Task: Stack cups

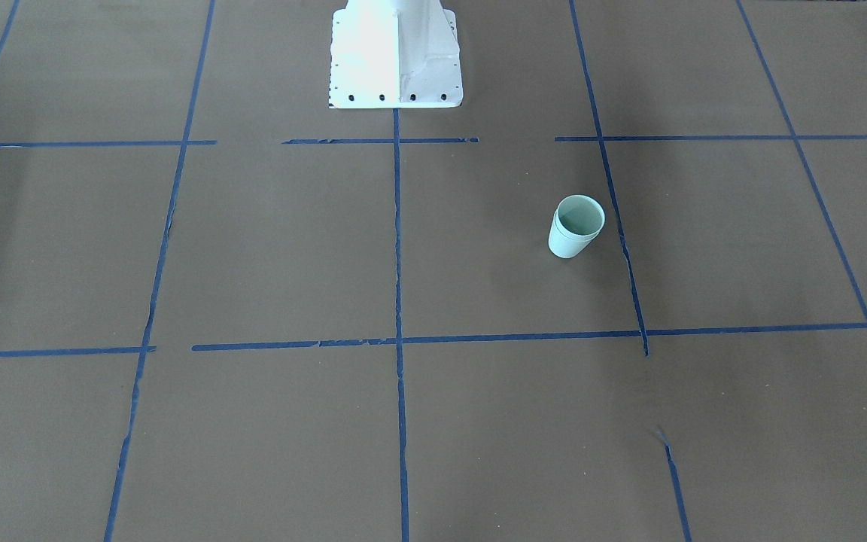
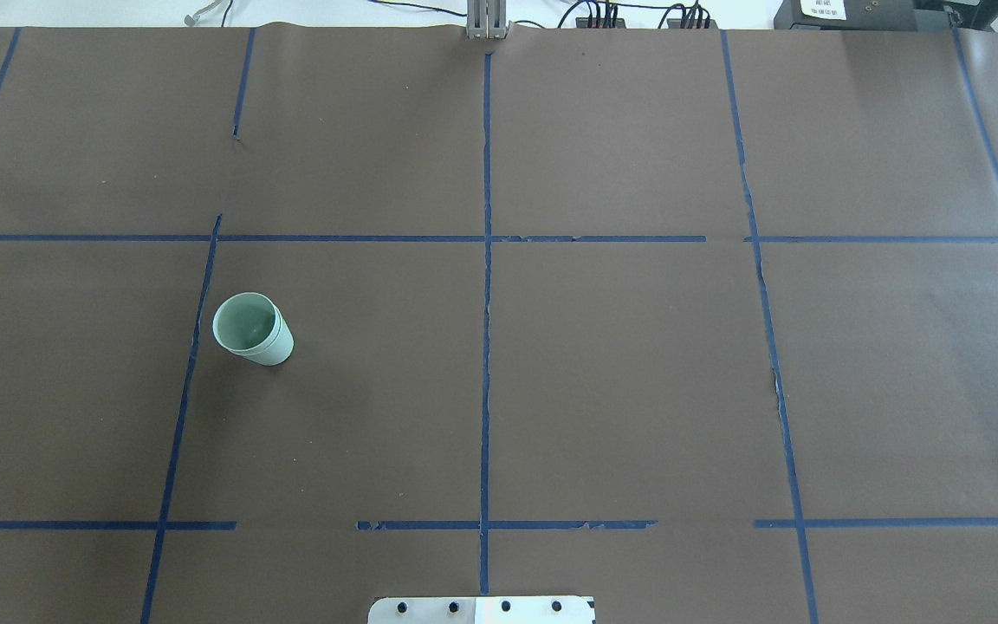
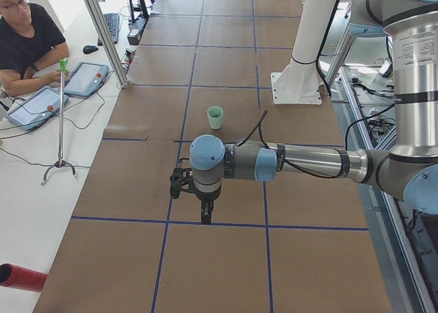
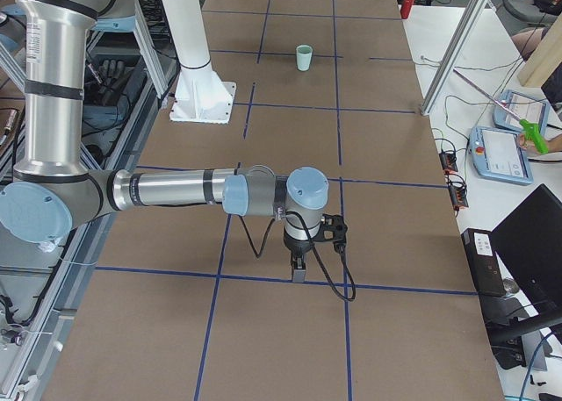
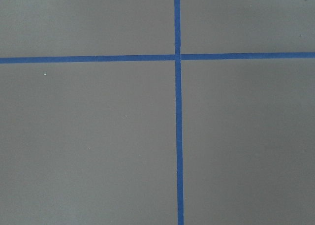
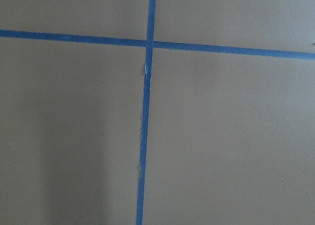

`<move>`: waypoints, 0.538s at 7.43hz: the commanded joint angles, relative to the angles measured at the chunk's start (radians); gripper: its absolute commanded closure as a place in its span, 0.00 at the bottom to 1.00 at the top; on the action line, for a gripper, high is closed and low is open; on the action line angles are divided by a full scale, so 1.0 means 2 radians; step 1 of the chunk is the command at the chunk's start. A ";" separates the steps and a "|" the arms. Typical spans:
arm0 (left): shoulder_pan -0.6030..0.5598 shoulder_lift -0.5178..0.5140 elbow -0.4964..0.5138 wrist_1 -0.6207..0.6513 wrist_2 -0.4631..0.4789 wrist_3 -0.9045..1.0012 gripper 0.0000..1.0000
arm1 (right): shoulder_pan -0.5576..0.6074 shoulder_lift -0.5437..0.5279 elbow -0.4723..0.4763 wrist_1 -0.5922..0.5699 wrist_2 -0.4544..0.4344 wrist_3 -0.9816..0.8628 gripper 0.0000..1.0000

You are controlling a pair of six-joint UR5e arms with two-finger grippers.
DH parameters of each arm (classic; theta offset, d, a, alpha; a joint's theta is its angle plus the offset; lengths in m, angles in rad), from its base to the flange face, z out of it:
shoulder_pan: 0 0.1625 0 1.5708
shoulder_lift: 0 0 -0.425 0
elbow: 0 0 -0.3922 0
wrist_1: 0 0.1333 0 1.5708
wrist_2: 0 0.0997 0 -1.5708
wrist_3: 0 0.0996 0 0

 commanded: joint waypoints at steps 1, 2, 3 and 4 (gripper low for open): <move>-0.002 0.013 -0.003 -0.002 -0.001 0.002 0.00 | 0.000 0.000 0.000 0.000 0.000 0.000 0.00; -0.002 0.013 -0.003 -0.003 -0.004 0.002 0.00 | 0.000 0.000 0.000 0.000 0.000 0.000 0.00; -0.002 0.010 0.000 -0.003 -0.004 0.000 0.00 | 0.000 0.000 0.000 0.000 0.000 0.000 0.00; -0.002 0.005 0.000 0.001 -0.003 0.000 0.00 | 0.000 0.000 0.000 0.000 0.000 0.000 0.00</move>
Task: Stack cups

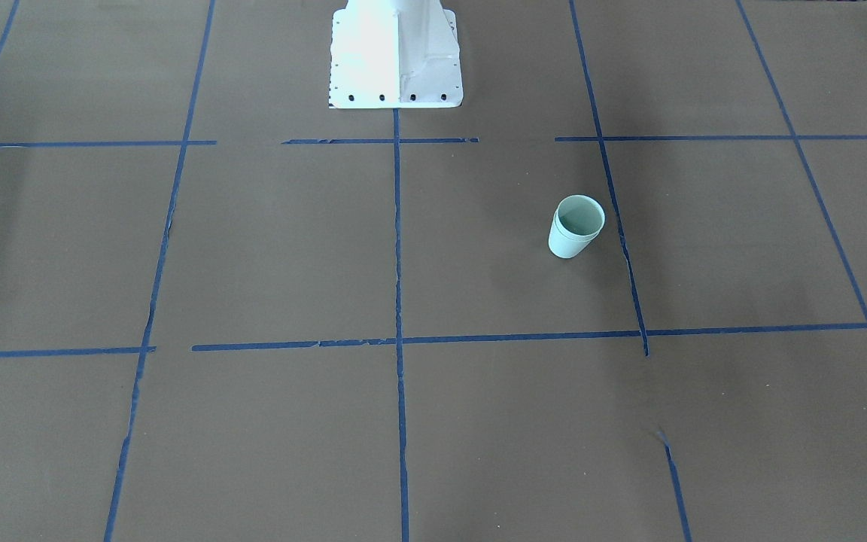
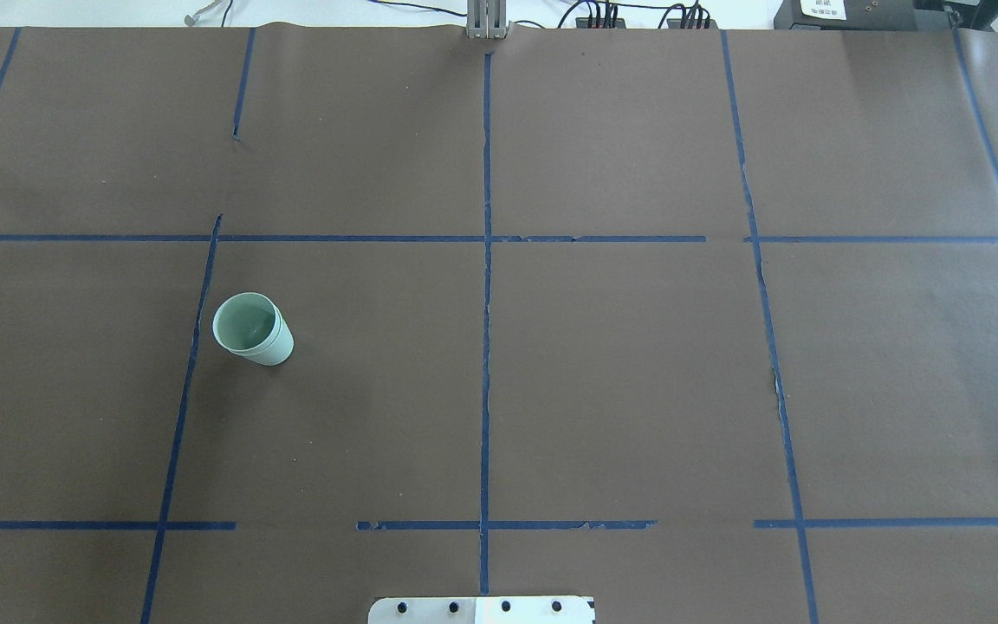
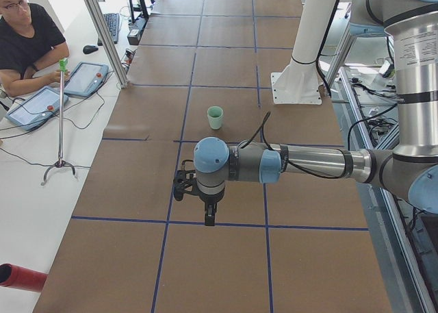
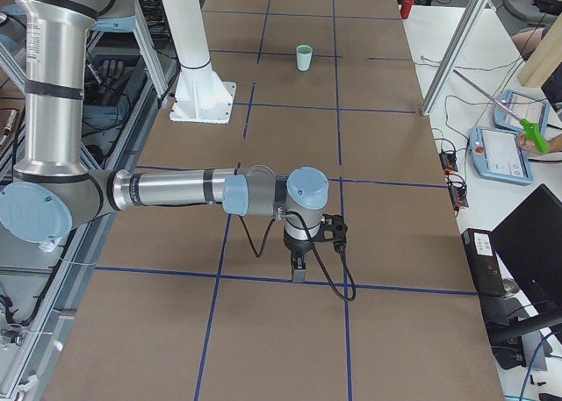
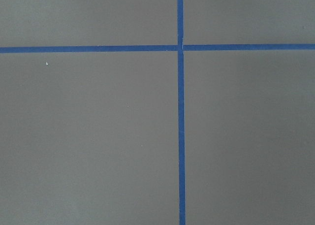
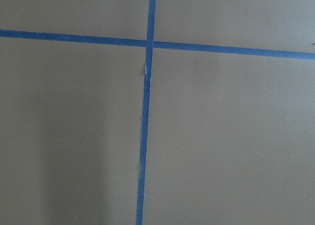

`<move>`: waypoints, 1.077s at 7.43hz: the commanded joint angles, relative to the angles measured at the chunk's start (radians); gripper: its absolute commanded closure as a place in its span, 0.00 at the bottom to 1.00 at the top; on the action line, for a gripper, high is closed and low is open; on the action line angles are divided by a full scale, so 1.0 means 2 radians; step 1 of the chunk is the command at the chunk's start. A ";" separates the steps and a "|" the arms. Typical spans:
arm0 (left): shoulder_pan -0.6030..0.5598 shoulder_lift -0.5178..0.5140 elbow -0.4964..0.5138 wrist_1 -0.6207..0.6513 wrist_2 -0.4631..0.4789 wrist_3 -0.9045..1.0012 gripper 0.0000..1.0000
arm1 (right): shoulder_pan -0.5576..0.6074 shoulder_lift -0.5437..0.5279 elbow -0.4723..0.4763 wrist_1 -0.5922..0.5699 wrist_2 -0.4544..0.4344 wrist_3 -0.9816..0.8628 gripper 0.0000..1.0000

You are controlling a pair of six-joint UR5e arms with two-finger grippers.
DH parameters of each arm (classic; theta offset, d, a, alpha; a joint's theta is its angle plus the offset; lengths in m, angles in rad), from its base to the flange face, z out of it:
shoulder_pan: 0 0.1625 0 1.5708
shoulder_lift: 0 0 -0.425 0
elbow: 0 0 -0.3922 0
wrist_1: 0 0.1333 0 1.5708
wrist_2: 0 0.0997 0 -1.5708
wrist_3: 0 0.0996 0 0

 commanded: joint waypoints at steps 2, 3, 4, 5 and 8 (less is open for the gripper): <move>0.000 -0.005 -0.002 0.005 0.000 0.000 0.00 | 0.000 0.000 0.000 0.000 0.000 0.000 0.00; 0.001 -0.006 -0.001 0.005 0.001 0.000 0.00 | 0.000 0.000 0.000 0.000 0.000 0.000 0.00; 0.001 -0.005 0.000 0.005 0.001 0.000 0.00 | 0.000 0.000 0.000 0.000 0.000 0.000 0.00; 0.001 -0.006 0.006 0.005 0.001 0.000 0.00 | 0.000 0.000 0.000 0.000 0.000 0.000 0.00; 0.001 -0.017 0.013 0.006 0.001 0.000 0.00 | 0.000 0.000 0.000 0.000 0.000 0.000 0.00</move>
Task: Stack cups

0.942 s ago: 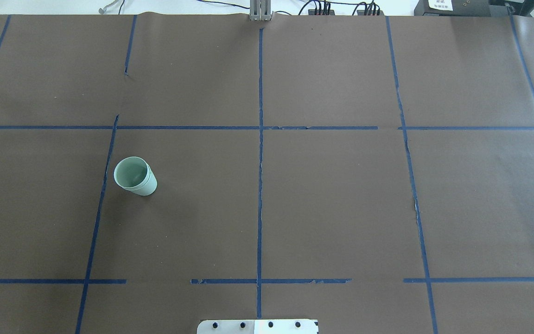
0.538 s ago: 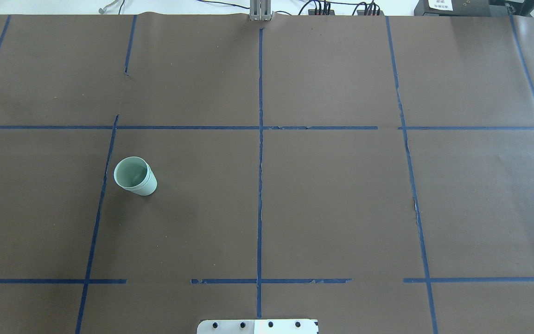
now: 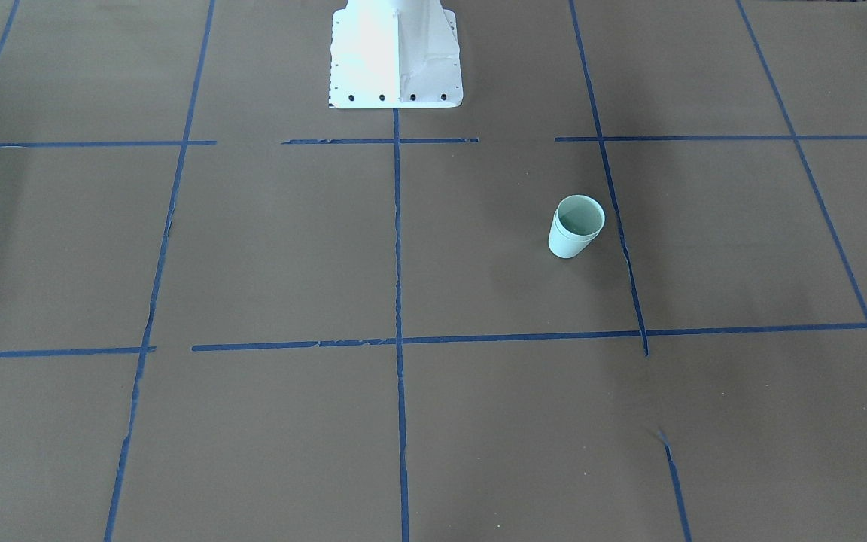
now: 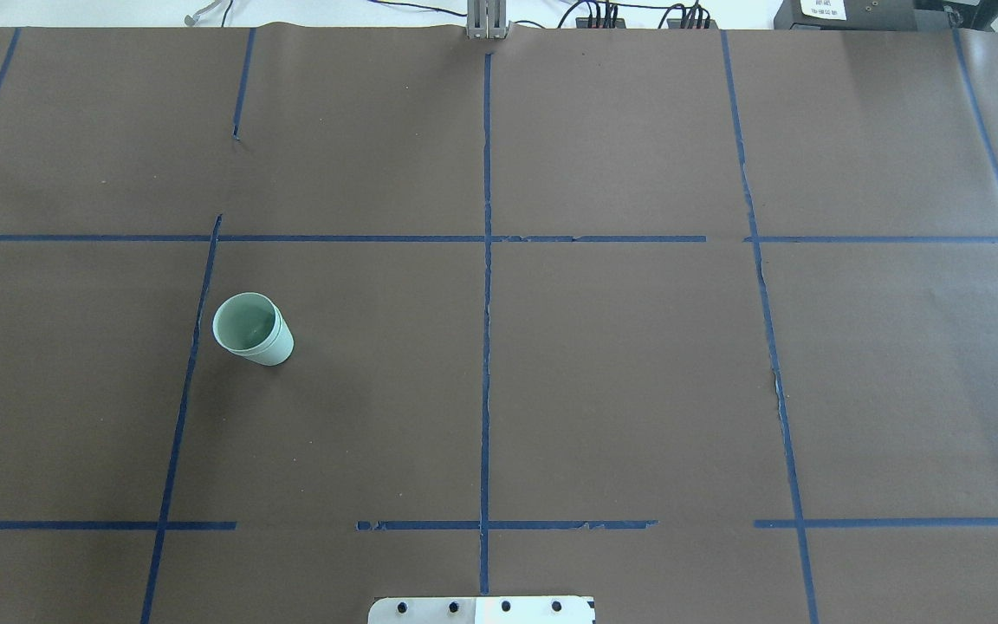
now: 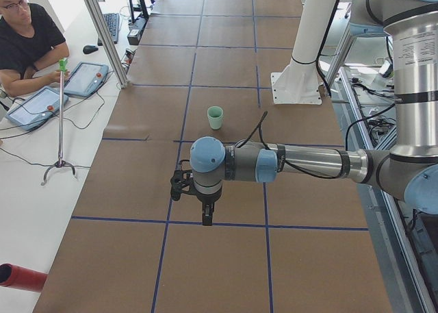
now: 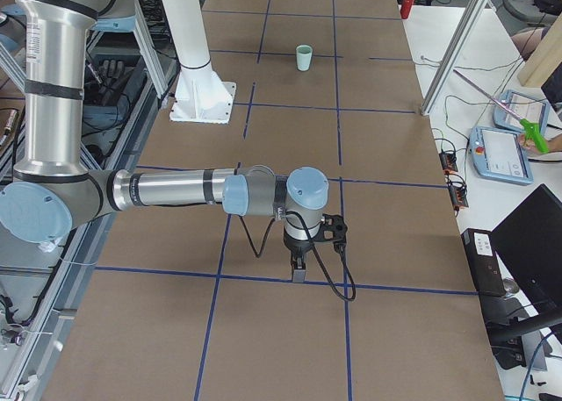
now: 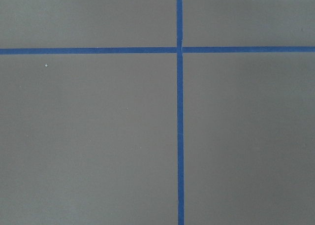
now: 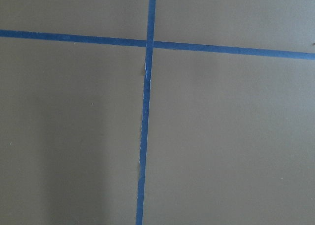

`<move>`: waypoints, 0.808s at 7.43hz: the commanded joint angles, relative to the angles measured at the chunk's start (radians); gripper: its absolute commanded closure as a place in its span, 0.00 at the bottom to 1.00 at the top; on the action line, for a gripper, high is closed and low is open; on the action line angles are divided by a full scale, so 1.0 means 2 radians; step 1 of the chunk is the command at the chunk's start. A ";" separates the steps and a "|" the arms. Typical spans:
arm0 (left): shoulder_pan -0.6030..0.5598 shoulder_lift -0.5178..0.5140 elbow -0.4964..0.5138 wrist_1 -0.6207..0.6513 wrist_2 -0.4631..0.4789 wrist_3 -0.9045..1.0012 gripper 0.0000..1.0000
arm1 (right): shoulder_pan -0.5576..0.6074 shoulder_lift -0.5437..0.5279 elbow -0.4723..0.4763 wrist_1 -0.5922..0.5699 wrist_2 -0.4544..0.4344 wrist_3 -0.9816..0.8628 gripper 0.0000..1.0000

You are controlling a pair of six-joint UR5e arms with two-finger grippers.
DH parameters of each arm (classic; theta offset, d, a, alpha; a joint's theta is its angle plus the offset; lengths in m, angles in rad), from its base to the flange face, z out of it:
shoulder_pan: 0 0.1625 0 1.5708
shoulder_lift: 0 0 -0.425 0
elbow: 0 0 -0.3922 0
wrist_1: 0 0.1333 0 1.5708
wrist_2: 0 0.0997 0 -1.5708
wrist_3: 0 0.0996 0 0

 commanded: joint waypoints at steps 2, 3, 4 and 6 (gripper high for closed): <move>0.001 -0.029 0.034 0.001 0.001 0.000 0.00 | 0.000 0.000 0.000 0.000 0.000 0.000 0.00; 0.001 -0.032 0.037 0.001 0.001 0.000 0.00 | 0.000 0.000 0.000 0.000 0.000 0.000 0.00; 0.001 -0.033 0.039 0.000 0.000 0.002 0.00 | 0.000 0.000 0.000 0.000 0.000 0.000 0.00; 0.000 -0.035 0.039 0.000 0.001 0.002 0.00 | 0.000 0.000 0.000 0.000 0.000 0.000 0.00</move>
